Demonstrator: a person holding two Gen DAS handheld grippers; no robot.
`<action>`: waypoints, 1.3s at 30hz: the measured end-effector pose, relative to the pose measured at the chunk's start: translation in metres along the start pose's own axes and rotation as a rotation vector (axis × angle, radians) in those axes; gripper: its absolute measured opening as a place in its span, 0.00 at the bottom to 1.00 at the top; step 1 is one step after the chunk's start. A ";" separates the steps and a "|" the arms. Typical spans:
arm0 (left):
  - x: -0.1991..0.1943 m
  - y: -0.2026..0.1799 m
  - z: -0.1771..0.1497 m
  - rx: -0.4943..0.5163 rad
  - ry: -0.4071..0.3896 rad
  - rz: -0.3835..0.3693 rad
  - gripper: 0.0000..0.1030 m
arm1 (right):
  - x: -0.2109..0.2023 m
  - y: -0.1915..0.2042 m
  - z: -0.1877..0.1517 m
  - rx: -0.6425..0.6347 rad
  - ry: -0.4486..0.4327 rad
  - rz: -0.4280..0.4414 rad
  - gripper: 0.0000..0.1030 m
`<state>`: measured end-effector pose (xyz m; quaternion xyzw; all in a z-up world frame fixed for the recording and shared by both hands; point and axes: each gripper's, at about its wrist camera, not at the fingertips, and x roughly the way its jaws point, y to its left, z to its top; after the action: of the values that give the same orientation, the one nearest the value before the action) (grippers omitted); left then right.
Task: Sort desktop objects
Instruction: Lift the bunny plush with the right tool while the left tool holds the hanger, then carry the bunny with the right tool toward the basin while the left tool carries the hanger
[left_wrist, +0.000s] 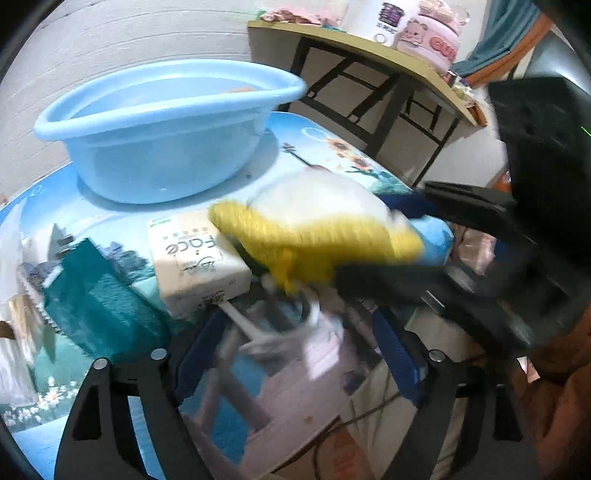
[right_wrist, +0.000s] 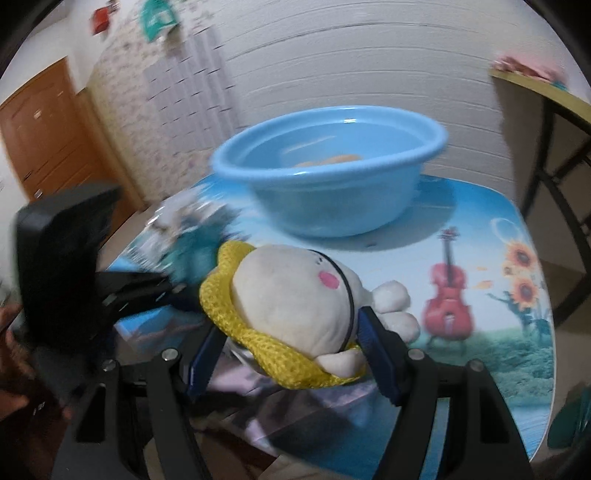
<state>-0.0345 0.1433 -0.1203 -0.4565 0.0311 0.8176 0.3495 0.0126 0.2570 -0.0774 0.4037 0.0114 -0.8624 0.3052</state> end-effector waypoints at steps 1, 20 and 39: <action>-0.004 0.004 0.001 -0.005 -0.003 0.009 0.82 | -0.002 0.007 -0.001 -0.022 0.005 0.034 0.68; -0.039 0.009 -0.024 0.023 0.001 0.104 0.59 | -0.016 -0.004 0.009 -0.030 -0.050 0.010 0.76; -0.055 0.009 -0.035 0.074 0.010 0.045 0.51 | 0.010 -0.032 0.009 0.037 -0.017 -0.040 0.57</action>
<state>0.0035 0.0938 -0.1009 -0.4467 0.0733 0.8211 0.3476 -0.0155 0.2757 -0.0855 0.4017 0.0009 -0.8717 0.2806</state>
